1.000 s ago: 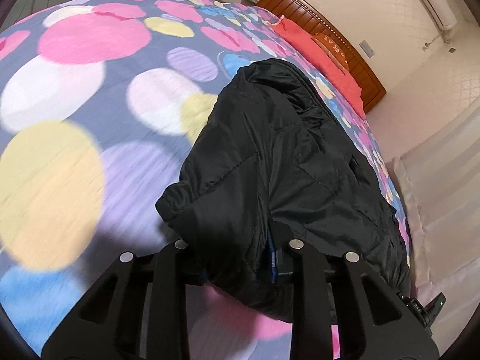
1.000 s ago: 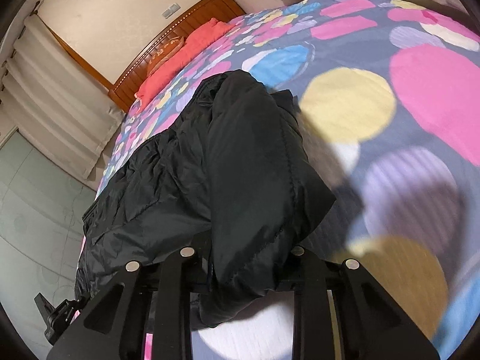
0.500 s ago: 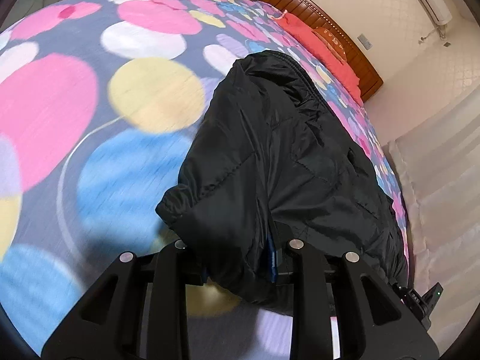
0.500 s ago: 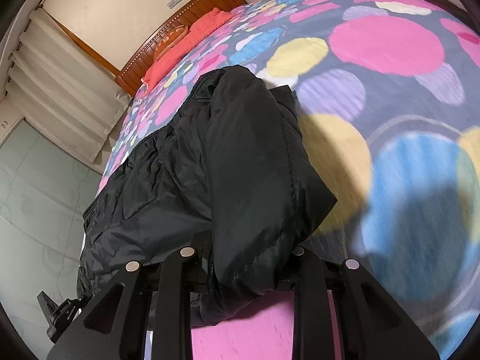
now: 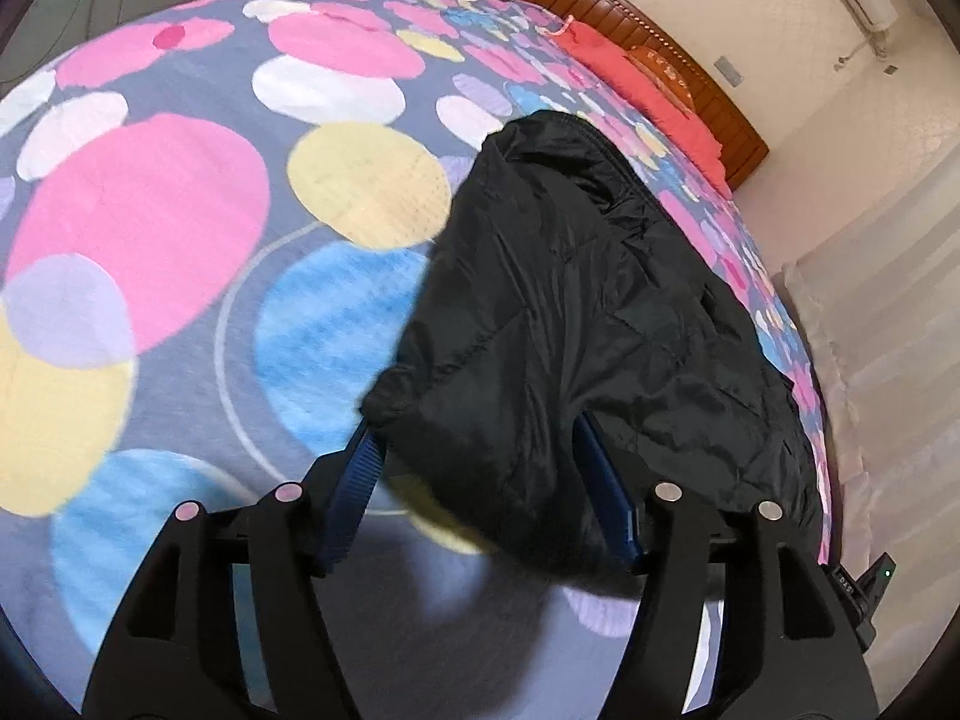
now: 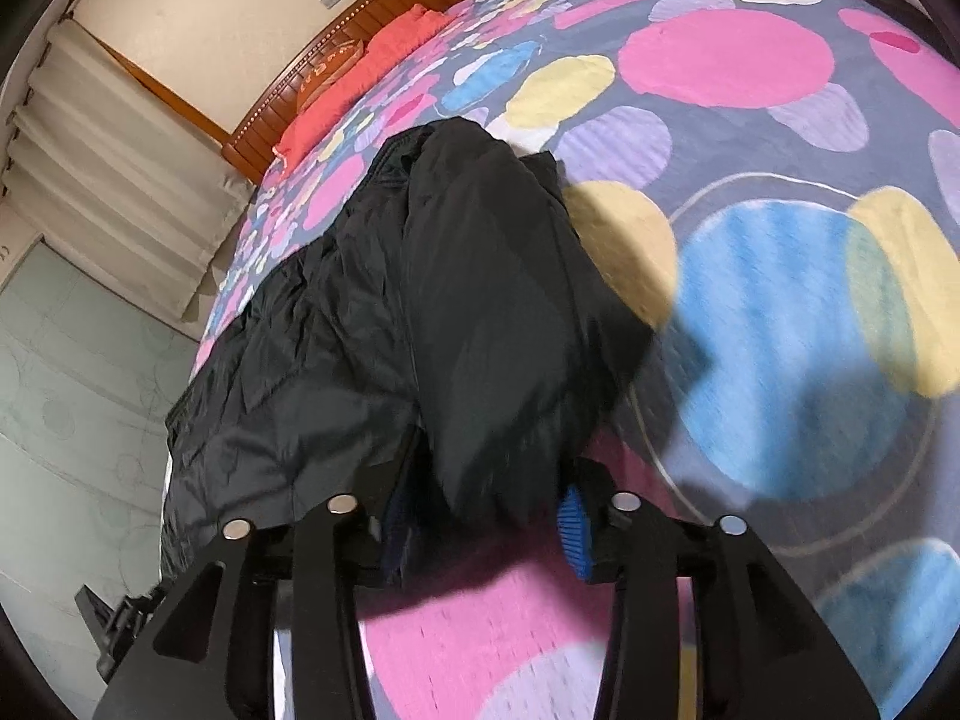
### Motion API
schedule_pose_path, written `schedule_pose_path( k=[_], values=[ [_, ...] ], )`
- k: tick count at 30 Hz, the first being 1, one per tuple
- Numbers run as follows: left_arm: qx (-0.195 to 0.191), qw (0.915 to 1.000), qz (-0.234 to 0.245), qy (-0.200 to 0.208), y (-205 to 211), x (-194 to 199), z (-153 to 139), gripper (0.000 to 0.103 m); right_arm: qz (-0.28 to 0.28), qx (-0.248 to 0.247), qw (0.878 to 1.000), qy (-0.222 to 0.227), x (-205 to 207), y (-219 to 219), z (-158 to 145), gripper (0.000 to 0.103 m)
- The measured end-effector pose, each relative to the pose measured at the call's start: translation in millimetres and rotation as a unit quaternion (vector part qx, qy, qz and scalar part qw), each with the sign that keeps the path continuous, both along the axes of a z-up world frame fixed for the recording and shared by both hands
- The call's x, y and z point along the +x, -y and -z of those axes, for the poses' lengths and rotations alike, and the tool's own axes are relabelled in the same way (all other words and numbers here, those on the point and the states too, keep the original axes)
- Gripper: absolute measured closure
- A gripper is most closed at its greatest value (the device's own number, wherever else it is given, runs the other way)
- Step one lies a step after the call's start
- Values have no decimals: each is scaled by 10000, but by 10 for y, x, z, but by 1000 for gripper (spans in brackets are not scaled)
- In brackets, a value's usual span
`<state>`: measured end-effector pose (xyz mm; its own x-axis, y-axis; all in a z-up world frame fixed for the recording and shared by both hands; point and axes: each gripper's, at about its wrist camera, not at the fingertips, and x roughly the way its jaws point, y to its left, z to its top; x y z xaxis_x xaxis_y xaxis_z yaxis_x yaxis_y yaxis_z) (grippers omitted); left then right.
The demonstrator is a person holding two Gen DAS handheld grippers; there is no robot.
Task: Fold large clothes
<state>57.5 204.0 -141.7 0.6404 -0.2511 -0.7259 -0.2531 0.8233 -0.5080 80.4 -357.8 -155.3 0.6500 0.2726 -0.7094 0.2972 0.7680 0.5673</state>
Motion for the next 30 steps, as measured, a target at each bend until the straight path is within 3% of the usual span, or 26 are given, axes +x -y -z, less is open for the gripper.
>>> schedule_pose_path(
  k=[5, 13, 17, 25, 30],
  values=[
    [156, 9996, 238, -34, -183, -73, -23, 35, -135, -265, 9994, -150, -216, -56, -63, 53],
    [208, 9993, 294, -109, -494, 97, -68, 34, -365, -1278, 9911, -20, -336, -410, -434, 53],
    [234, 9986, 445, -153, -530, 352, -99, 34, -591, -1942, 9789, 239, -151, -754, -655, 43],
    [54, 9951, 967, -184, -414, 862, -139, 32, -1035, -2616, 9583, 494, 512, -1463, -787, 42],
    [83, 9928, 1154, -322, -328, 1113, -67, 31, -1085, -3071, 9443, 471, 893, -1852, -703, 43]
  ],
)
